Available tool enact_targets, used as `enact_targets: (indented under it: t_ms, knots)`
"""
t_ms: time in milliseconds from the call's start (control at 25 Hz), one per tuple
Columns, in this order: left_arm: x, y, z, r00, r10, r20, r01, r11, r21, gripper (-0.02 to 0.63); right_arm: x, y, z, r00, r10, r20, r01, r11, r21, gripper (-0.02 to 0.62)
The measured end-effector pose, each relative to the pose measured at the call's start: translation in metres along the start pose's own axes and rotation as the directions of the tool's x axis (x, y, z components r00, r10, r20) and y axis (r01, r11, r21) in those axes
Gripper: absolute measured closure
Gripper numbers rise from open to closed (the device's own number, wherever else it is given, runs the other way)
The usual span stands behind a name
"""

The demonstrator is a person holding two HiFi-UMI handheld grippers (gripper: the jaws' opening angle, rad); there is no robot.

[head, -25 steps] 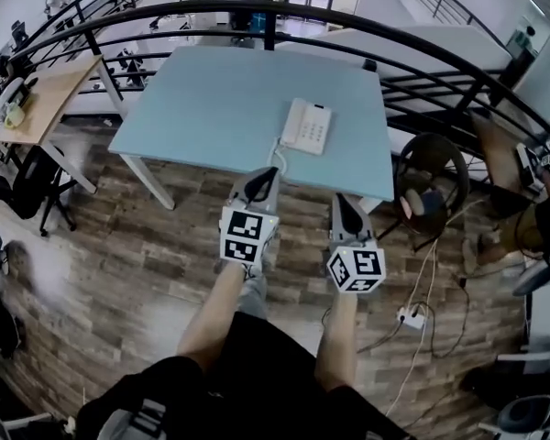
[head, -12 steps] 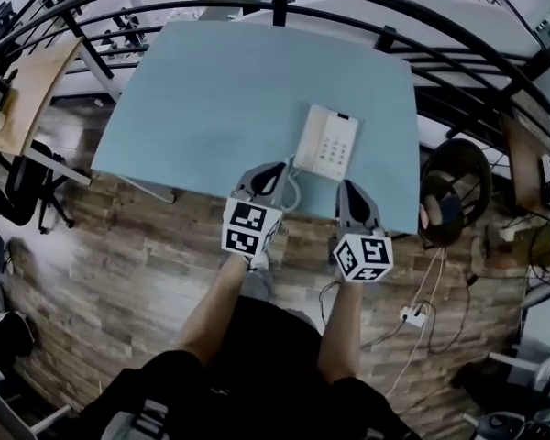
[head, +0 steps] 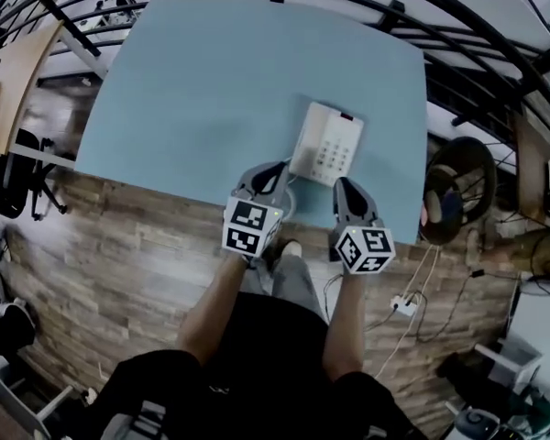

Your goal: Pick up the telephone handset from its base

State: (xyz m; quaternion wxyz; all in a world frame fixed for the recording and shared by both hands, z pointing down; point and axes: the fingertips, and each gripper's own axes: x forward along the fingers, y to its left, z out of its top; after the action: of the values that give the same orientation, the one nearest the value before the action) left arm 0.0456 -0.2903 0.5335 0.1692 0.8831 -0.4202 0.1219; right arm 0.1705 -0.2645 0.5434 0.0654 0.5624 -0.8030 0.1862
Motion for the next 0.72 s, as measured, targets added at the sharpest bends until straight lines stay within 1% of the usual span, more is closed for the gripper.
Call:
enact_targets:
  t_ms: [80, 120, 160, 200, 320, 400, 480, 600, 640, 720]
  knots:
    - [0.009, 0.006, -0.007, 1.0, 0.012, -0.022, -0.013, 1.0, -0.017, 0.606, 0.016, -0.006, -0.009, 0.998, 0.032, -0.05, -0.032, 0.999, 0.013, 0.603]
    - [0.014, 0.009, -0.006, 0.999, 0.016, -0.028, -0.017, 1.0, -0.018, 0.606, 0.025, -0.01, -0.011, 0.996, 0.049, -0.07, -0.048, 0.999, 0.025, 0.568]
    - [0.018, 0.011, -0.005, 0.999, 0.019, -0.032, -0.02, 1.0, -0.017, 0.606, 0.033, -0.013, -0.014, 0.994, 0.063, -0.089, -0.06, 0.997, 0.038, 0.496]
    - [0.021, 0.014, -0.004, 0.999, 0.023, -0.036, -0.023, 1.0, -0.017, 0.606, 0.041, -0.016, -0.017, 0.991, 0.072, -0.11, -0.067, 0.997, 0.042, 0.461]
    - [0.028, 0.02, -0.006, 0.998, 0.034, -0.047, -0.036, 0.999, -0.033, 0.606, 0.066, -0.022, -0.023, 0.983, 0.088, -0.163, -0.086, 0.996, 0.021, 0.459]
    - [0.033, 0.024, -0.009, 0.998, 0.04, -0.055, -0.042, 0.998, -0.041, 0.606, 0.082, -0.026, -0.026, 0.976, 0.11, -0.19, -0.104, 0.994, 0.039, 0.439]
    - [0.038, 0.027, -0.013, 0.997, 0.043, -0.067, -0.046, 0.998, -0.044, 0.606, 0.097, -0.032, -0.03, 0.967, 0.133, -0.219, -0.114, 0.989, 0.098, 0.413]
    - [0.045, 0.035, -0.023, 0.994, 0.054, -0.094, -0.06, 0.996, -0.059, 0.606, 0.117, -0.038, -0.039, 0.947, 0.193, -0.259, -0.126, 0.959, 0.252, 0.395]
    - [0.047, 0.038, -0.025, 0.993, 0.059, -0.1, -0.066, 0.995, -0.07, 0.606, 0.124, -0.038, -0.04, 0.94, 0.207, -0.27, -0.128, 0.951, 0.282, 0.387]
    - [0.05, 0.047, -0.028, 0.992, 0.068, -0.108, -0.078, 0.993, -0.085, 0.606, 0.138, -0.039, -0.042, 0.931, 0.216, -0.295, -0.125, 0.947, 0.297, 0.387]
